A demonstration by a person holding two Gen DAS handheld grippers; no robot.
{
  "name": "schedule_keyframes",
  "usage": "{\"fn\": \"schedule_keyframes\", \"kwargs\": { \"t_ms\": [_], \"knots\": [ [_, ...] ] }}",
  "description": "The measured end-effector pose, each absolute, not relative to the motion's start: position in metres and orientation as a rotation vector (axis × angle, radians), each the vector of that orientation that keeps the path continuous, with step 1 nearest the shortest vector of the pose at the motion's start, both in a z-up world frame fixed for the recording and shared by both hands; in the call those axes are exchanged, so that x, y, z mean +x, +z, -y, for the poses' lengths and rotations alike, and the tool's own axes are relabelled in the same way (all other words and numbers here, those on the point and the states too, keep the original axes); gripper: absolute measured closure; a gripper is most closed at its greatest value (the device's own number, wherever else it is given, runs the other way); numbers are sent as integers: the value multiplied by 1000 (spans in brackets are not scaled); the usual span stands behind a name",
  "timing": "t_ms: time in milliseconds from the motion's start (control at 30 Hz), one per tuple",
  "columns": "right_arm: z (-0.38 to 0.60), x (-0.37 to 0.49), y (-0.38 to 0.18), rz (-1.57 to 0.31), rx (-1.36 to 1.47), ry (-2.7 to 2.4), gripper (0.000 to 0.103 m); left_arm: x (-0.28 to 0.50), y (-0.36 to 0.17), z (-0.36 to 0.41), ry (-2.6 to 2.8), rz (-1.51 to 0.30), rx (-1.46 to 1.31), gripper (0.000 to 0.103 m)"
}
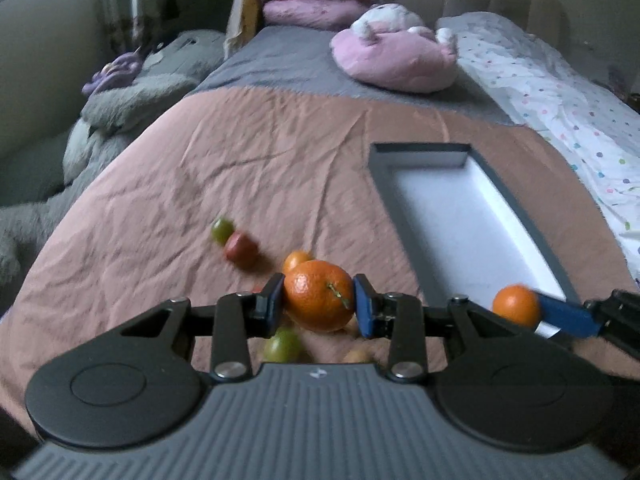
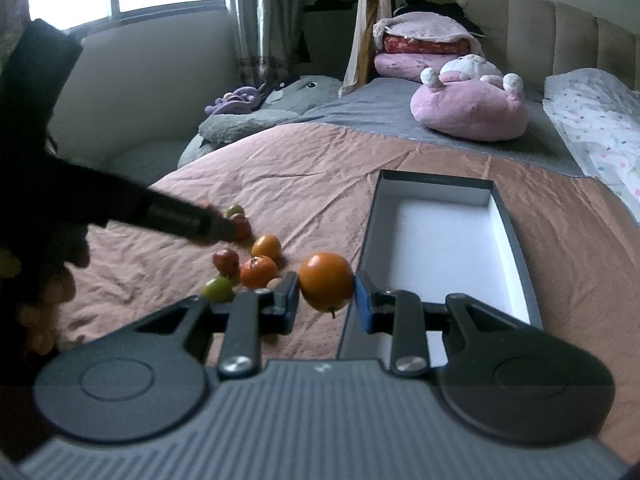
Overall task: Organize fruits
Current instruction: 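Carry both held tangerines over the white box with both tools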
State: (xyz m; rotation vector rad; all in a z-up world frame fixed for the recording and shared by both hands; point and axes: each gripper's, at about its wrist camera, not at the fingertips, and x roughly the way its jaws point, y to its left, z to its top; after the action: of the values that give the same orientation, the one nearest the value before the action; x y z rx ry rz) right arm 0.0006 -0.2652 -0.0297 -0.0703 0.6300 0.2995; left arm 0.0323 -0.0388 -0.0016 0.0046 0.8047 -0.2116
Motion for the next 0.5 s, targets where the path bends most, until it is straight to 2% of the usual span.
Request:
{"fn": "schedule_keyframes", "kwargs": {
  "t_ms": [500],
  "knots": [
    [306,-2,-35,-654,-23,240,70,53,14,128,-352,-761,102,61]
  ]
}}
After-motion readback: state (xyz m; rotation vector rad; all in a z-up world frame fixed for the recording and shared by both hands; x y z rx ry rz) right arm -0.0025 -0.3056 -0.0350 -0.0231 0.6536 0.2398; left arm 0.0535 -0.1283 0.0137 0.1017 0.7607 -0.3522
